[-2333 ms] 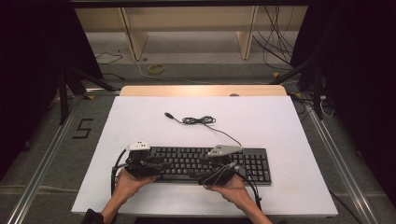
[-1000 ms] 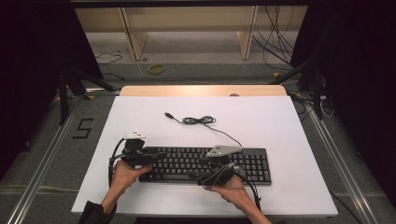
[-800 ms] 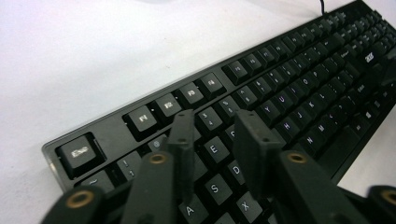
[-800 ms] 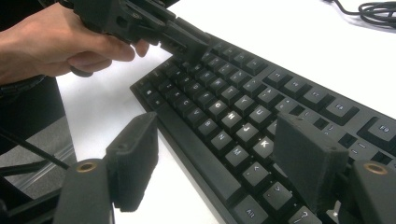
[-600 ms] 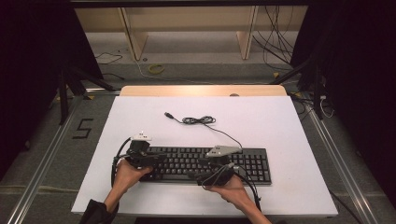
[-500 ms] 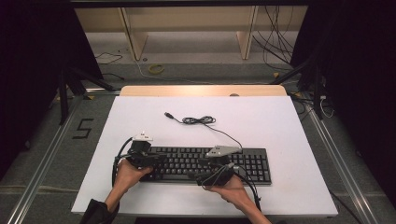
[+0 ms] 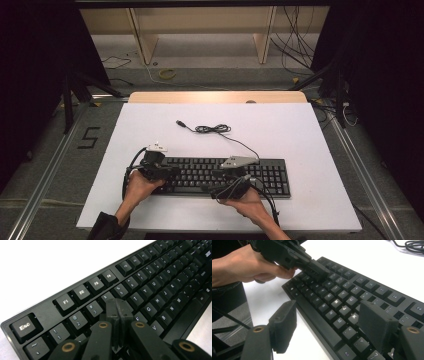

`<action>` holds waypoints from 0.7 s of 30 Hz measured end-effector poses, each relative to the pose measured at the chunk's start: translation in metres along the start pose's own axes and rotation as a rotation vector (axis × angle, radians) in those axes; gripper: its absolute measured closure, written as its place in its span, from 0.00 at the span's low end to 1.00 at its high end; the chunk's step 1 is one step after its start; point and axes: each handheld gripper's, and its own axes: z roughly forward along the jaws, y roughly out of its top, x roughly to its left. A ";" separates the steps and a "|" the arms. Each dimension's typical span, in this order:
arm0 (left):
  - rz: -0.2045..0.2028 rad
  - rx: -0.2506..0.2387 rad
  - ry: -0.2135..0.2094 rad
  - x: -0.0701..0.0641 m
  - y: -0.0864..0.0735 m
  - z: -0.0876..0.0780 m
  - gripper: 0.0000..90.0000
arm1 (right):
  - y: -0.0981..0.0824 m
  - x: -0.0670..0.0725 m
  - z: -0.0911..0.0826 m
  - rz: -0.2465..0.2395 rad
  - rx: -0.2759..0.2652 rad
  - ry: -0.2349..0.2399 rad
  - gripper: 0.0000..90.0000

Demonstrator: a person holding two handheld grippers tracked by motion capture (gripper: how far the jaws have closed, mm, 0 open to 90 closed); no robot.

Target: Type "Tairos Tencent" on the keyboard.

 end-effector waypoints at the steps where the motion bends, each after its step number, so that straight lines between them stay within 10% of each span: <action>1: -0.007 -0.003 -0.007 0.000 0.000 0.000 0.99 | 0.000 0.000 0.000 -0.001 0.000 0.000 0.35; 21: -0.033 -0.044 -0.015 -0.003 0.003 -0.012 0.84 | 0.000 -0.002 0.002 0.003 0.001 -0.006 0.37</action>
